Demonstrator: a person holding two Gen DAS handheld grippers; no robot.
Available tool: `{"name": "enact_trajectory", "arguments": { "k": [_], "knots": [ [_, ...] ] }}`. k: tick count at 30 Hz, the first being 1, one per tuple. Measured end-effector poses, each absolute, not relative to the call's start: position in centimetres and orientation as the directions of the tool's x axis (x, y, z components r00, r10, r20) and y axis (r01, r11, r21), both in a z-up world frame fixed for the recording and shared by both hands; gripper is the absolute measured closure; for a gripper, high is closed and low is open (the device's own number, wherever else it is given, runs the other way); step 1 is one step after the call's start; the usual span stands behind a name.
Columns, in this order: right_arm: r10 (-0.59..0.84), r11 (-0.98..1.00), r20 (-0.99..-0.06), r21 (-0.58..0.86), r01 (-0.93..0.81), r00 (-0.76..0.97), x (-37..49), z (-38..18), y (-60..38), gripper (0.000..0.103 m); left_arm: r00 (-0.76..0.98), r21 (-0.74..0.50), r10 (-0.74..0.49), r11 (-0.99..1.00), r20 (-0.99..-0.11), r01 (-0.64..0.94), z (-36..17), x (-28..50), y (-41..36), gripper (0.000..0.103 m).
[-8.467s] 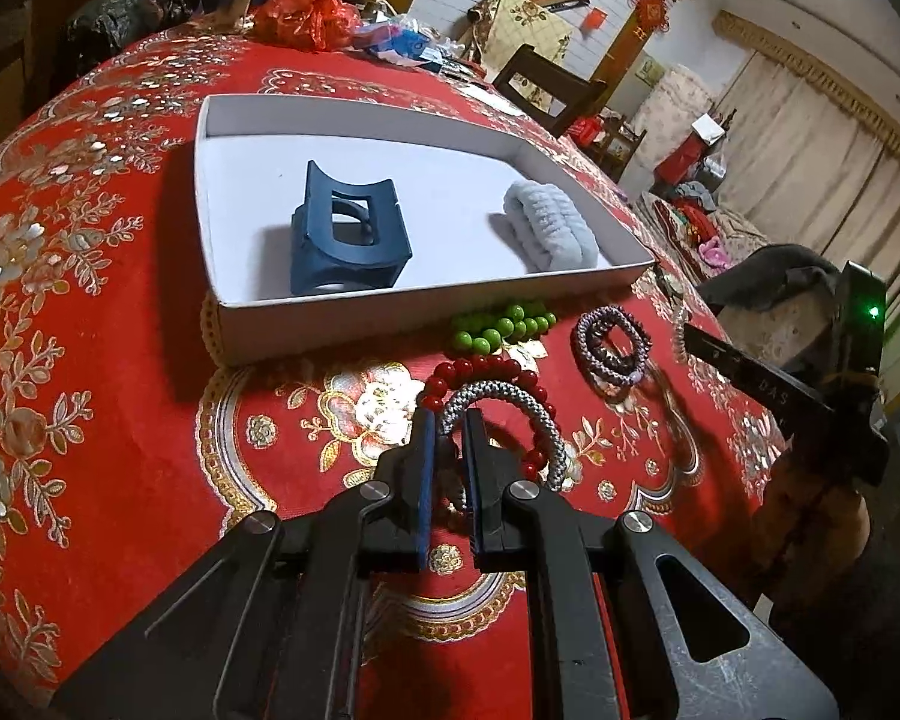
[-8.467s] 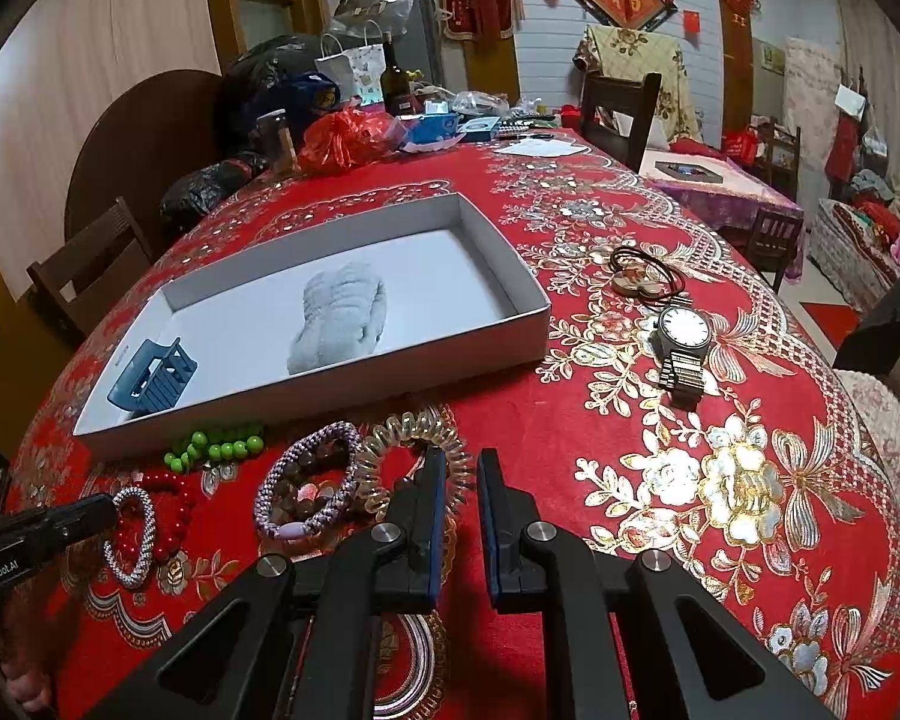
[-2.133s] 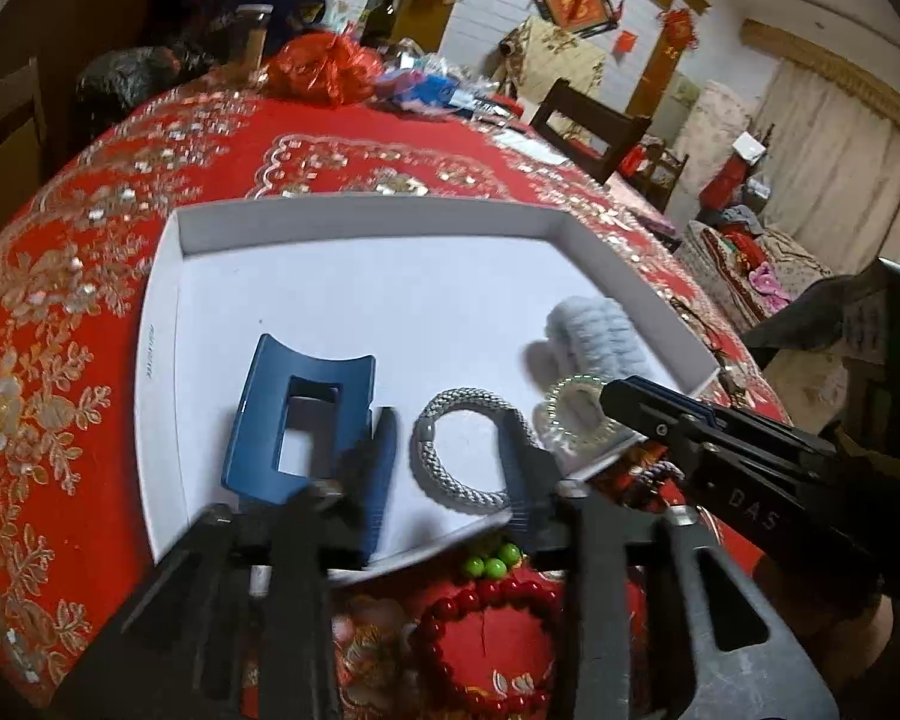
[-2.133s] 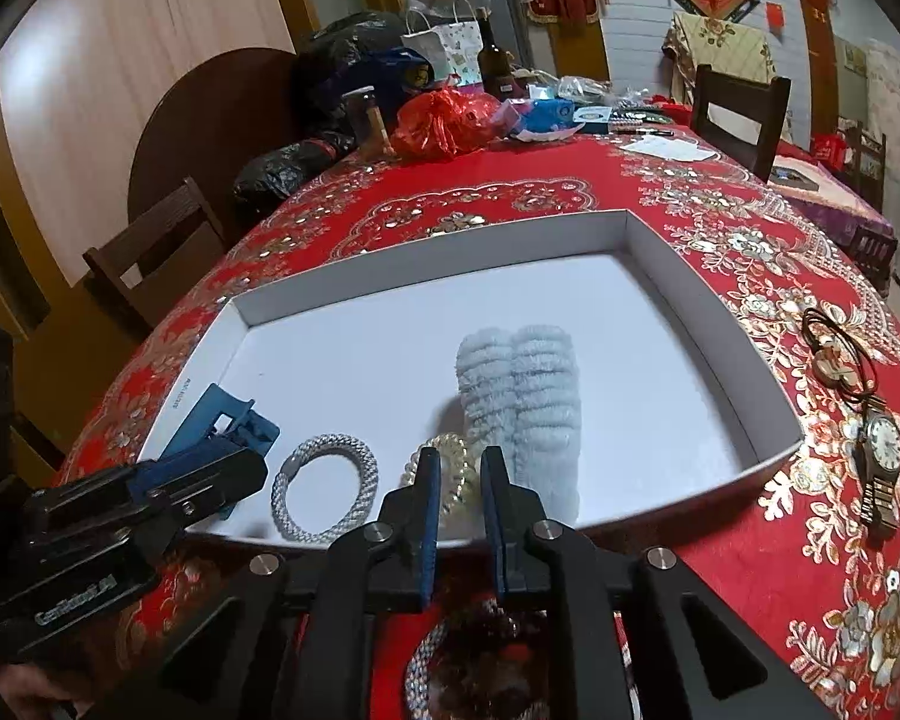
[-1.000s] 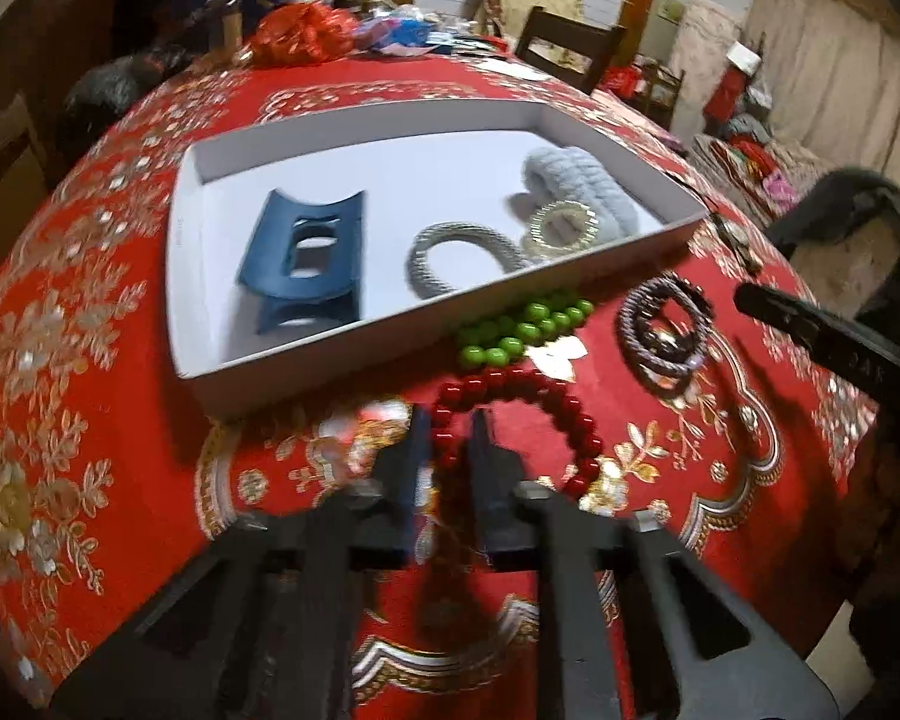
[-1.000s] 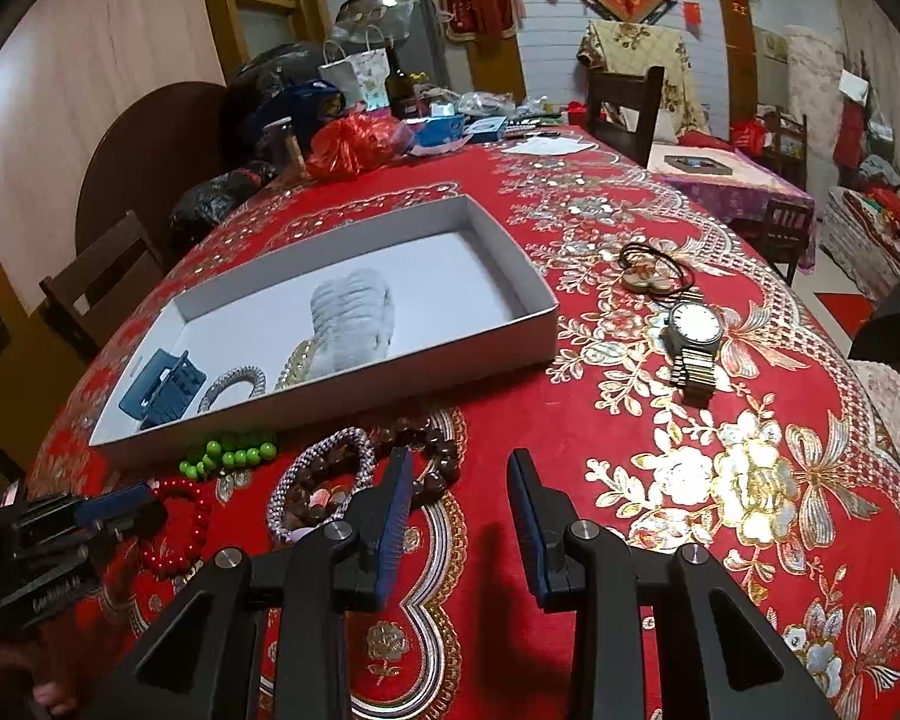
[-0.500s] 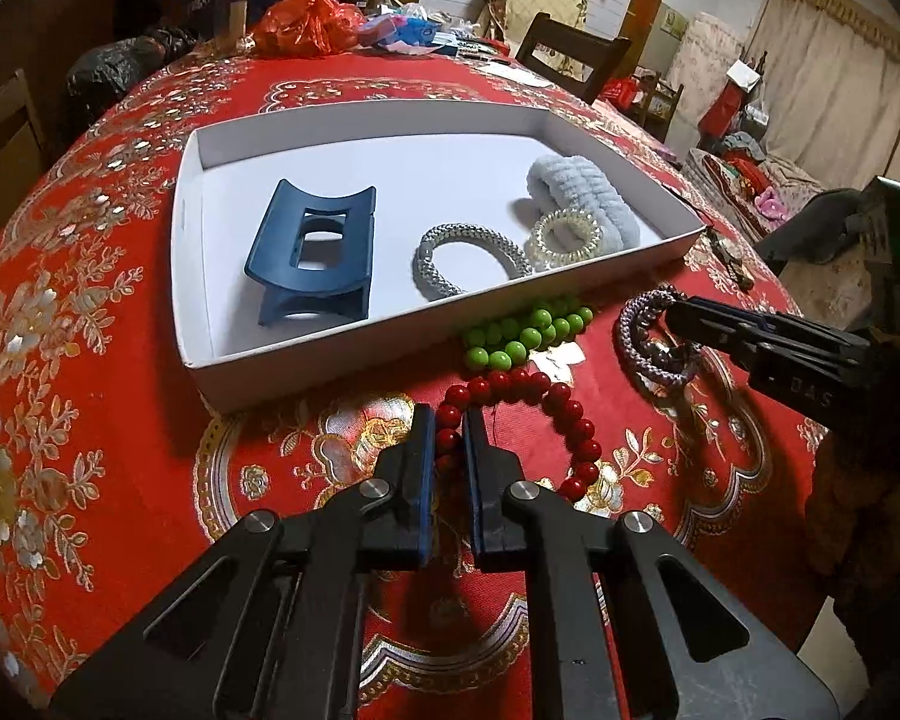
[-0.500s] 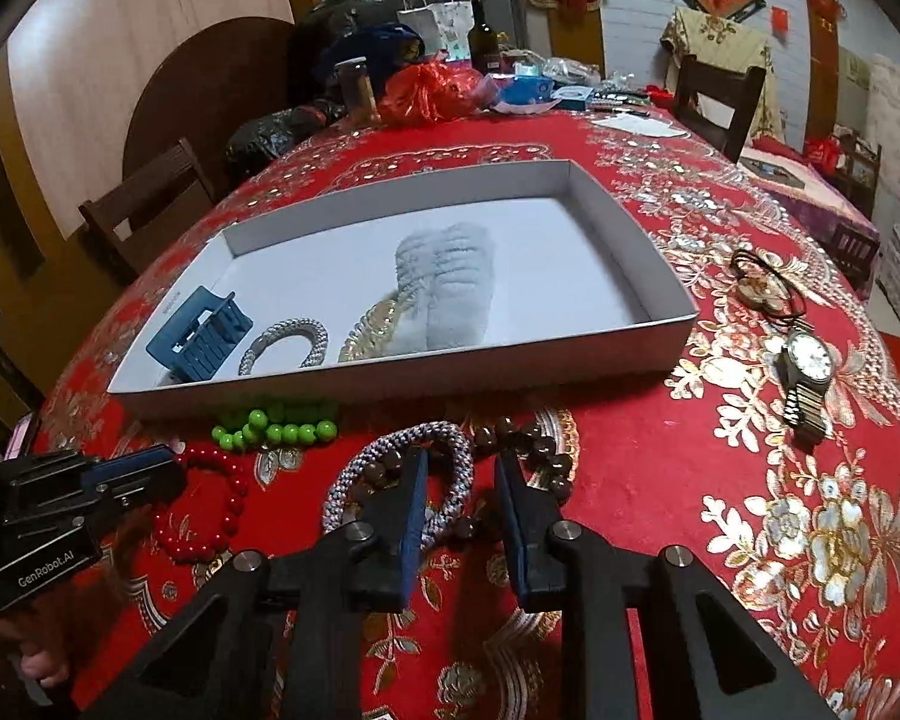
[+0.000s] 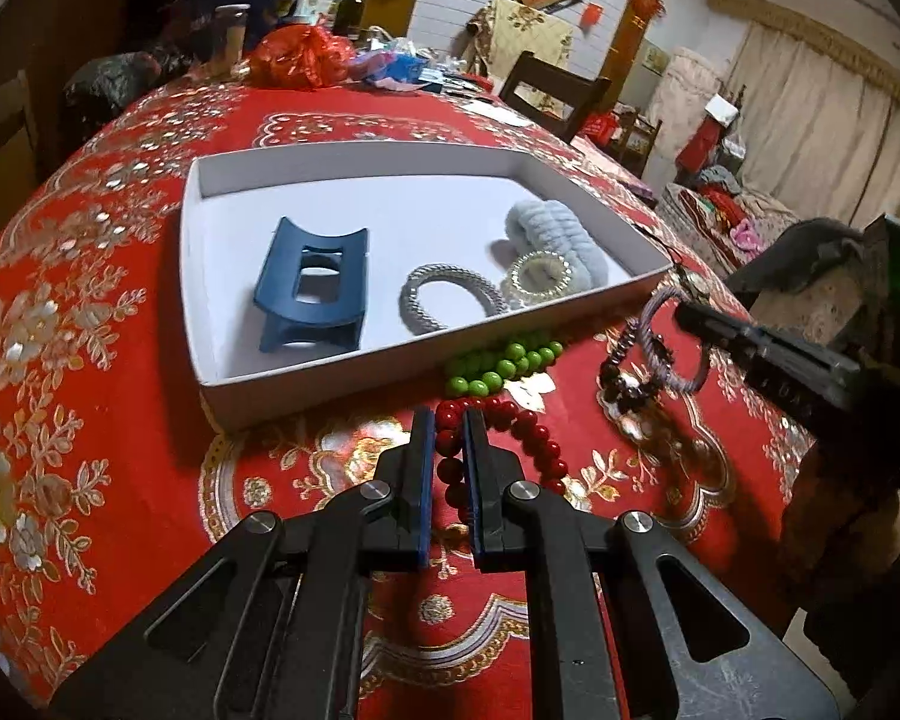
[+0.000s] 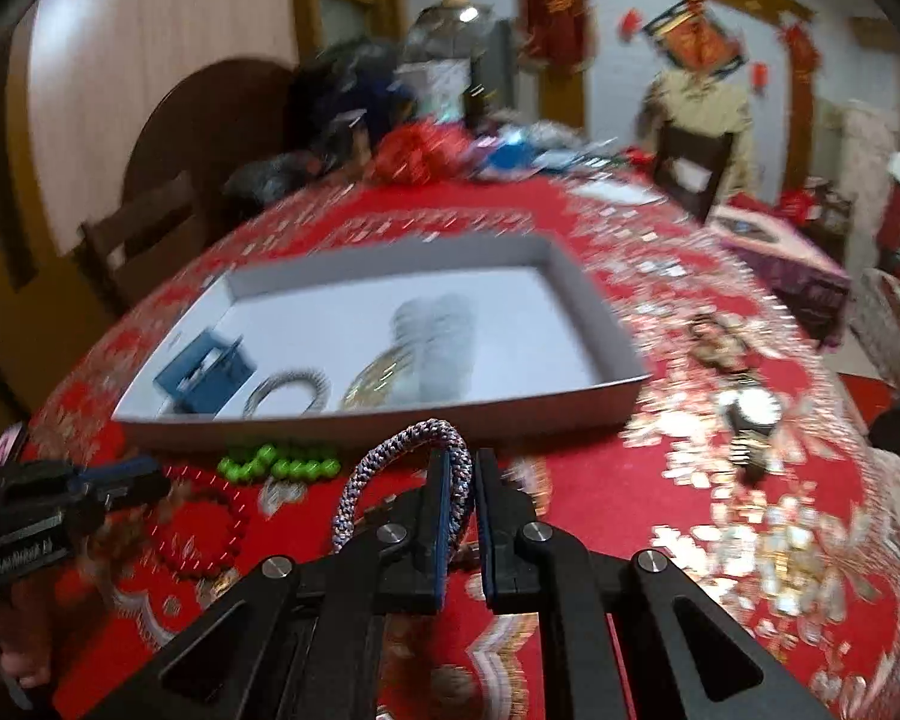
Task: Organize jewelry
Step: 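Close the left gripper on the red bead bracelet while the right grasps the braided blue-white bracelet, then carry the red bead bracelet into the lid with left while right carries the braided bracelet there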
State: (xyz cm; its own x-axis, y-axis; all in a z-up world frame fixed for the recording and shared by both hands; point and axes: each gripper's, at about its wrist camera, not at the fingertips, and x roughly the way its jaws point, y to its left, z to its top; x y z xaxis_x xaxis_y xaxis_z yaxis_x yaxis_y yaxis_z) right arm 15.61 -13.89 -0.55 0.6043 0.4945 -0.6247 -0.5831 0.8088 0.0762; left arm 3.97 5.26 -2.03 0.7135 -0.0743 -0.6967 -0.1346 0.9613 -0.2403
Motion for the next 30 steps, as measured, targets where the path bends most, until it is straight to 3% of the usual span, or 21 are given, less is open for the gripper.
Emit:
{"name": "enact_trajectory", "arguments": {
  "k": [5,30],
  "knots": [
    [0.440,0.869,-0.618,0.110,-0.483,0.651,16.4,-0.2,-15.5,0.096,0.693,-0.210,-0.045,0.965,-0.720,-0.156,-2.3,4.4,5.2,0.095],
    [0.375,0.880,-0.641,0.020,-0.474,0.670,15.8,-0.6,-14.4,0.096,0.689,-0.215,-0.039,0.961,-0.723,-0.171,-2.6,4.3,5.5,0.095]
  ]
}}
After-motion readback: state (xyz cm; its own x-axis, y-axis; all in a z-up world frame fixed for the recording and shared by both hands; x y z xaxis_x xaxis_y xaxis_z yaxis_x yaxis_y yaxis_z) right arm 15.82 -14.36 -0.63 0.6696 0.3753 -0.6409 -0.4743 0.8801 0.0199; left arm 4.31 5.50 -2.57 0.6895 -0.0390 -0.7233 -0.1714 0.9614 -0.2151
